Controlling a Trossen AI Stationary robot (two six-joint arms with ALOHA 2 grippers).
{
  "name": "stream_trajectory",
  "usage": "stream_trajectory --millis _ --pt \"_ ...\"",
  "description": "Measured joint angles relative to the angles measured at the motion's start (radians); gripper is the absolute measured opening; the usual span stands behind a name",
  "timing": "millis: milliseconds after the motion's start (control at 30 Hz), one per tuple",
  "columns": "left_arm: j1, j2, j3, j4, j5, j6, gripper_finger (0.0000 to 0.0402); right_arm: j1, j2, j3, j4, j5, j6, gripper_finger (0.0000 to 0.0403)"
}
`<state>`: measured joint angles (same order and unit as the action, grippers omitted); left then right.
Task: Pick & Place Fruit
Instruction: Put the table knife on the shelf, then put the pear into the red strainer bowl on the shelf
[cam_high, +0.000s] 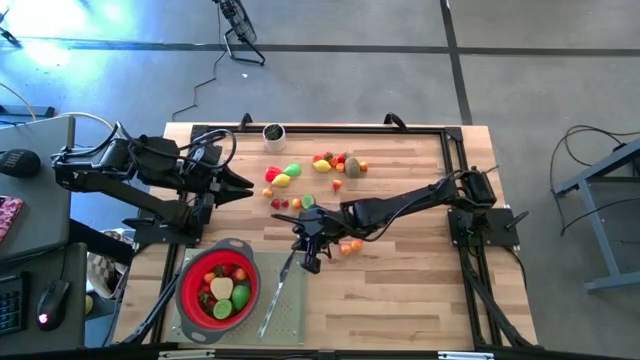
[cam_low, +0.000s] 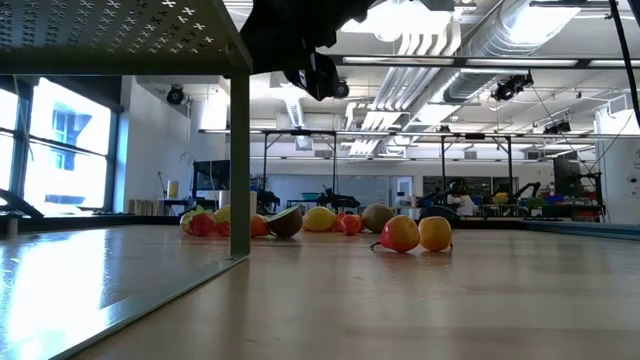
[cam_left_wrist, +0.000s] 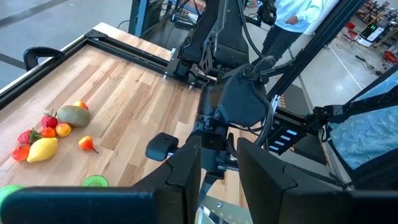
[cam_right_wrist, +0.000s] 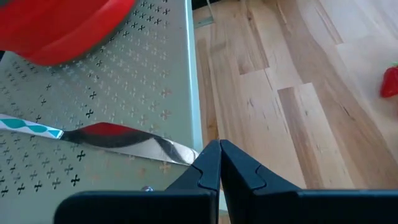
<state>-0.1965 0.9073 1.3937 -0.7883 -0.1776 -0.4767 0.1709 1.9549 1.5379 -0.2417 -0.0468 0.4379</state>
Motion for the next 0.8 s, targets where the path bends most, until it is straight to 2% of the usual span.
stream_trajectory --millis 200,367,633,800 --pt "0.0 0.0 0.0 0.0 0.0 0.0 0.0099 -0.028 -0.018 0.0 -0.024 0.041 -0.03 0.0002" --pt "0.0 0.0 0.0 0.001 0.0 0.0 0.0099 -0.075 -0.097 0.002 -0.127 0.049 -0.024 0.0002" --pt "0.0 -0.001 0.0 0.0 0.0 0.0 0.0099 -0.128 -0.246 0.002 -0.362 -0.064 -0.008 0.0002" --pt "0.0 -0.001 0.0 0.0 0.0 0.0 0.0099 -0.139 -0.303 0.001 -0.578 -0.091 0.011 0.0002"
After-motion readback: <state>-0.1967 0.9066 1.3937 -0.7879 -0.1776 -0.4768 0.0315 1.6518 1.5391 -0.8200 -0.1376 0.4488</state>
